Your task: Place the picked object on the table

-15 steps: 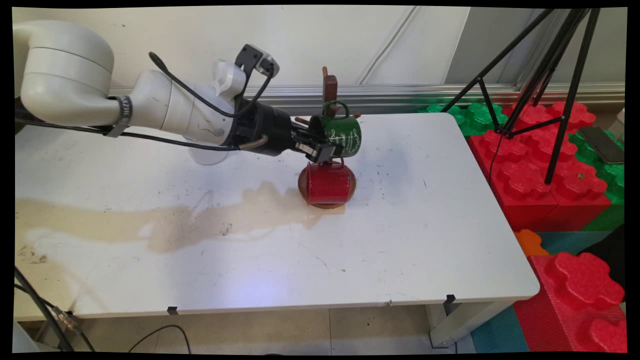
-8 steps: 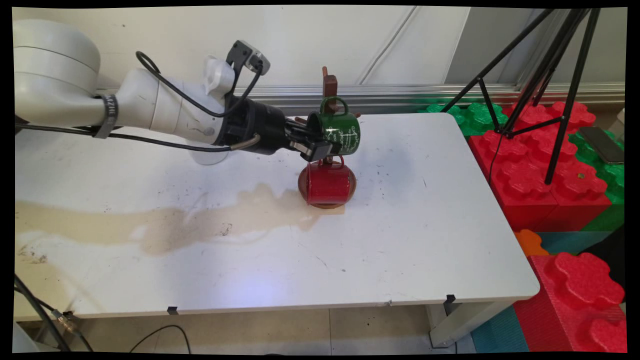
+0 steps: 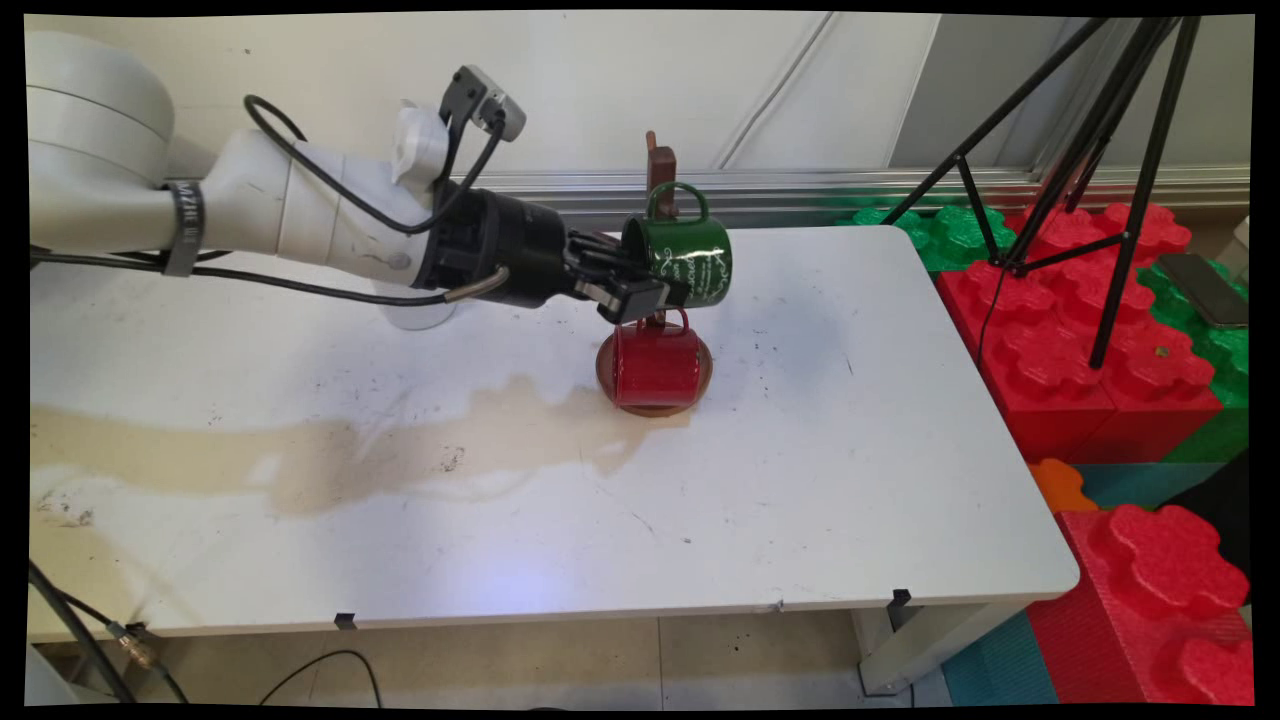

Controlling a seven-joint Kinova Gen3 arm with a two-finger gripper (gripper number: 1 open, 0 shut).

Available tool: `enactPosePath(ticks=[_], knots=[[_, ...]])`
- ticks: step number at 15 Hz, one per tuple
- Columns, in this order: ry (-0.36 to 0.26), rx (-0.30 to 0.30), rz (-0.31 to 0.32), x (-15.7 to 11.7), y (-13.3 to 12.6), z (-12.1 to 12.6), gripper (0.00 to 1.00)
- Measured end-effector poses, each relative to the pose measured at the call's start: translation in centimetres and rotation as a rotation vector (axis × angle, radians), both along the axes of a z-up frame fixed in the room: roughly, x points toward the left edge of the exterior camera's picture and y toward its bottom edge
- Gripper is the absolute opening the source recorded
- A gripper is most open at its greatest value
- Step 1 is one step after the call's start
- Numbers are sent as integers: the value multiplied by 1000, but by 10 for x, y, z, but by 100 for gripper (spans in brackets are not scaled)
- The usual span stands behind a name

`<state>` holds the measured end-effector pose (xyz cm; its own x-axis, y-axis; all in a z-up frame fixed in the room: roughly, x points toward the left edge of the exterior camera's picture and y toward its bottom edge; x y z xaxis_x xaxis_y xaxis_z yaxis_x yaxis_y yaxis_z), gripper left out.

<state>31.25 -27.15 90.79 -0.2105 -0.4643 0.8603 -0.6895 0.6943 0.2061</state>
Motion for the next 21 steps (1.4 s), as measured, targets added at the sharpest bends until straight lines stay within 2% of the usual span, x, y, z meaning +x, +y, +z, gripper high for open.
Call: enactPosePath(ticks=[5, 8, 13, 15, 21], knots=[[-8, -8, -52, 1, 15, 5, 0], [-32, -10, -97, 2, 26, 8, 0], [-124, -17, -178, 11, 46, 16, 0], [-180, -17, -203, 19, 51, 21, 0], [-330, 16, -236, 40, 54, 29, 0]])
